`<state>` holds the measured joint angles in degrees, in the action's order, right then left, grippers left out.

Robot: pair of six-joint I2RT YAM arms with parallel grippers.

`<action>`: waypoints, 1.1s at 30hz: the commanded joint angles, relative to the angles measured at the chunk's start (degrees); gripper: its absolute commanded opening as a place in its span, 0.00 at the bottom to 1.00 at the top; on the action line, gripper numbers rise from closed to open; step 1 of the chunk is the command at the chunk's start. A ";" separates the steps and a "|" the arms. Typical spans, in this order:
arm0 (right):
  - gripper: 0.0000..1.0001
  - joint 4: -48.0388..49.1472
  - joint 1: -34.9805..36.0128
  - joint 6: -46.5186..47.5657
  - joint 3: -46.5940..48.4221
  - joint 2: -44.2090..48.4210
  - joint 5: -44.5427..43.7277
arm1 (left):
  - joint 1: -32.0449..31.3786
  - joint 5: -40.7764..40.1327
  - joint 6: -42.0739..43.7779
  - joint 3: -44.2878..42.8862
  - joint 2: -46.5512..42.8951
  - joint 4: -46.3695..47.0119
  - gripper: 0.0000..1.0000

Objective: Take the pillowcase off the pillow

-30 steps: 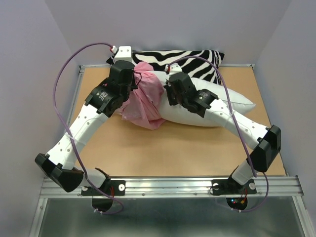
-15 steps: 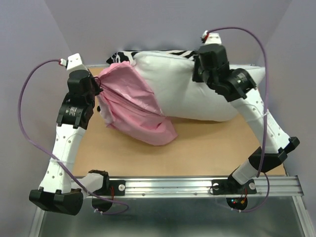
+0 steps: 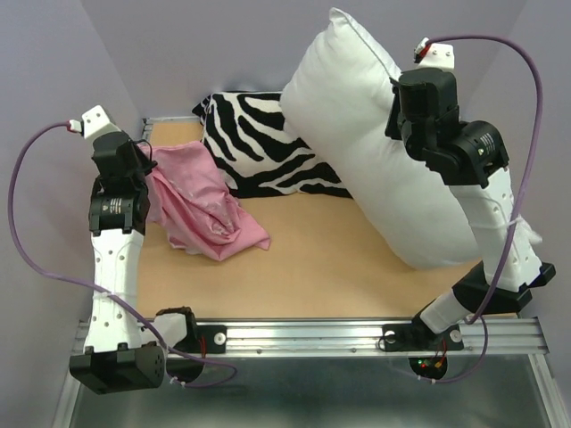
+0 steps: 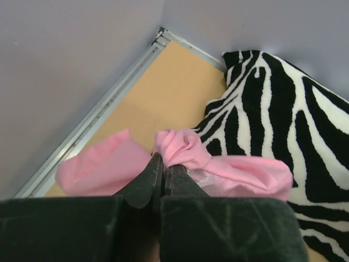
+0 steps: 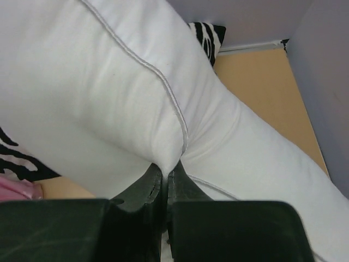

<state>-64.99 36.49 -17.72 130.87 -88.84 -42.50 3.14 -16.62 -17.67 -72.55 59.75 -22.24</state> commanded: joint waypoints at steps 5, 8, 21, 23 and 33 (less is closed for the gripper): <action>0.01 11.27 0.25 0.66 -3.05 6.82 14.24 | 1.79 9.92 -0.52 0.82 0.72 4.75 0.00; 0.00 16.80 0.25 1.89 -12.46 10.07 24.95 | 1.79 10.82 -1.31 3.82 1.25 6.59 0.06; 0.01 22.98 1.65 2.95 -27.41 15.97 52.68 | 1.79 14.69 -1.14 6.02 0.72 10.99 0.67; 0.01 23.33 1.65 2.69 -29.34 18.17 53.40 | 1.79 14.51 -0.96 4.97 0.81 10.81 0.68; 0.00 33.25 1.57 2.51 -45.17 14.25 46.89 | 0.03 21.71 0.44 -0.65 0.37 10.20 0.71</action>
<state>-46.26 38.26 -16.01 88.38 -70.52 5.80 4.69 0.40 -18.98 -68.86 62.17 -14.79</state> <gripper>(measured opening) 0.046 0.703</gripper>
